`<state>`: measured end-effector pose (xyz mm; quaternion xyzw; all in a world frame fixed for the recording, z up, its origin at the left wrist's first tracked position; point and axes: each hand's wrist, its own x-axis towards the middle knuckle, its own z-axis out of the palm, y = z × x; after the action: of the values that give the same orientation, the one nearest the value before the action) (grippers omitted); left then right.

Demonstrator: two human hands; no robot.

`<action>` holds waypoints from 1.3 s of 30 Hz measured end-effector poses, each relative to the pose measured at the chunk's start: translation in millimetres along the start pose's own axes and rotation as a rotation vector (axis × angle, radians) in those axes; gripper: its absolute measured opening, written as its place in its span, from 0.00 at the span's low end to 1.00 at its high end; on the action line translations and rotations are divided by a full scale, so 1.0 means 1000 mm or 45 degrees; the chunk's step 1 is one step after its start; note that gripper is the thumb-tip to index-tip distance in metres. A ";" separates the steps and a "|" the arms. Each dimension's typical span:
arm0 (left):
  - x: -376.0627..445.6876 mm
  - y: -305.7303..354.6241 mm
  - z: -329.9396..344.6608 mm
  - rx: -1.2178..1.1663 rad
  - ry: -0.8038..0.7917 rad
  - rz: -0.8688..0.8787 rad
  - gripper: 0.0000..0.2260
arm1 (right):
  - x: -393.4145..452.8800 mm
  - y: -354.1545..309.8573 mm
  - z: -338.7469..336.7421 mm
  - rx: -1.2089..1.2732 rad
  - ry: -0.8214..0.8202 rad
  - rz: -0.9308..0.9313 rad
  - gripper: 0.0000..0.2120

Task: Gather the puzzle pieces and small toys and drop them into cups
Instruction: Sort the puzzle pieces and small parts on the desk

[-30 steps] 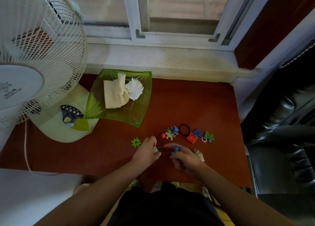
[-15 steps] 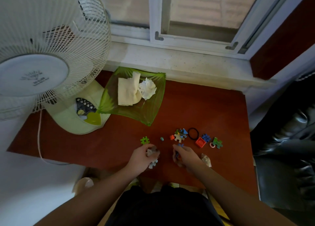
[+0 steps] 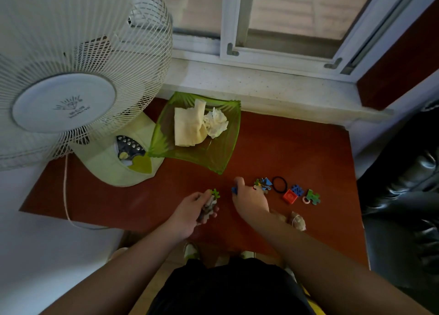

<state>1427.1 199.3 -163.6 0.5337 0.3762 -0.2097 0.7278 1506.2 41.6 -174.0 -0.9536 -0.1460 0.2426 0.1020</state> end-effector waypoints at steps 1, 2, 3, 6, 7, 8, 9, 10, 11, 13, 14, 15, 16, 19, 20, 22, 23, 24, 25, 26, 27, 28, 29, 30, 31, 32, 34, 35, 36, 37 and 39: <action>0.000 0.001 -0.002 -0.015 -0.028 -0.019 0.12 | 0.002 -0.003 0.005 -0.085 0.006 0.022 0.21; -0.001 0.001 -0.005 -0.031 -0.045 -0.039 0.12 | 0.004 -0.006 0.009 -0.133 0.017 0.061 0.23; -0.002 0.001 -0.007 -0.050 -0.049 -0.060 0.12 | 0.006 -0.008 0.012 -0.160 0.018 0.108 0.24; -0.006 0.004 -0.013 -0.063 -0.026 -0.106 0.12 | 0.010 -0.012 0.020 -0.155 0.006 0.203 0.27; -0.007 0.005 -0.014 -0.050 -0.023 -0.112 0.12 | 0.011 -0.013 0.022 -0.138 0.007 0.222 0.26; -0.008 0.005 -0.016 -0.039 -0.026 -0.118 0.12 | 0.012 -0.014 0.023 -0.123 0.009 0.237 0.26; -0.009 0.006 -0.018 -0.030 -0.032 -0.127 0.12 | 0.014 -0.014 0.024 -0.106 0.008 0.253 0.25; -0.009 0.007 -0.020 -0.019 -0.038 -0.134 0.12 | 0.015 -0.014 0.024 -0.085 0.007 0.266 0.25; -0.008 0.007 -0.022 -0.008 -0.046 -0.137 0.12 | 0.017 -0.013 0.025 -0.060 0.002 0.276 0.24; -0.006 0.009 -0.025 0.008 -0.068 -0.122 0.13 | 0.016 -0.011 0.025 -0.002 -0.018 0.295 0.22; -0.005 0.010 -0.026 0.017 -0.080 -0.110 0.13 | 0.015 -0.011 0.024 0.022 -0.039 0.305 0.22; -0.004 0.012 -0.025 0.030 -0.096 -0.101 0.14 | 0.014 -0.010 0.022 0.038 -0.063 0.304 0.22; -0.003 0.014 -0.024 0.051 -0.114 -0.095 0.14 | 0.012 -0.010 0.020 0.056 -0.081 0.296 0.21; -0.002 0.019 -0.016 0.113 -0.161 -0.100 0.12 | -0.001 -0.003 0.015 0.282 -0.072 0.274 0.16; -0.001 0.020 -0.013 0.124 -0.176 -0.104 0.12 | -0.006 0.001 0.014 0.406 -0.057 0.275 0.13; 0.000 0.021 -0.006 0.139 -0.209 -0.105 0.12 | -0.017 0.009 0.011 0.720 -0.034 0.340 0.08; 0.001 0.022 -0.003 0.146 -0.224 -0.102 0.11 | -0.023 0.012 0.009 0.930 -0.048 0.398 0.06; 0.002 0.022 0.000 0.157 -0.237 -0.095 0.11 | -0.031 0.015 0.008 1.170 -0.067 0.455 0.07; 0.002 0.022 0.004 0.168 -0.246 -0.089 0.11 | -0.039 0.018 0.007 1.432 -0.071 0.509 0.09; 0.003 0.022 0.007 0.172 -0.256 -0.085 0.11 | -0.048 0.021 0.007 1.703 -0.062 0.566 0.09; 0.003 0.023 0.010 0.169 -0.266 -0.082 0.11 | -0.058 0.024 0.007 1.972 -0.055 0.614 0.09; 0.004 0.023 0.013 0.160 -0.274 -0.083 0.11 | -0.068 0.027 0.008 2.219 -0.053 0.631 0.09; 0.004 0.023 0.016 0.149 -0.282 -0.090 0.11 | -0.078 0.030 0.008 2.423 -0.051 0.616 0.08; 0.005 0.023 0.018 0.136 -0.293 -0.098 0.11 | -0.086 0.032 0.009 2.578 -0.046 0.584 0.07; 0.005 0.022 0.020 0.122 -0.305 -0.106 0.10 | -0.091 0.034 0.010 2.691 -0.032 0.548 0.05; 0.006 0.021 0.022 0.111 -0.315 -0.114 0.10 | -0.096 0.036 0.011 2.775 -0.008 0.515 0.04; 0.007 0.019 0.026 0.095 -0.329 -0.136 0.11 | -0.100 0.039 0.012 2.898 0.059 0.489 0.03; 0.007 0.019 0.027 0.092 -0.334 -0.144 0.11 | -0.100 0.041 0.012 2.952 0.087 0.489 0.03; 0.007 0.017 0.028 0.099 -0.339 -0.146 0.11 | -0.100 0.043 0.011 3.005 0.105 0.494 0.04; 0.006 0.017 0.030 0.105 -0.345 -0.144 0.11 | -0.099 0.046 0.011 3.050 0.116 0.502 0.05; 0.006 0.015 0.033 0.104 -0.337 -0.146 0.11 | -0.097 0.051 0.009 3.105 0.144 0.519 0.05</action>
<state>1451.8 174.5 -153.7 0.5081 0.2979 -0.3346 0.7357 1432.0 -37.3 -153.4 -0.2501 0.3309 0.1899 0.8899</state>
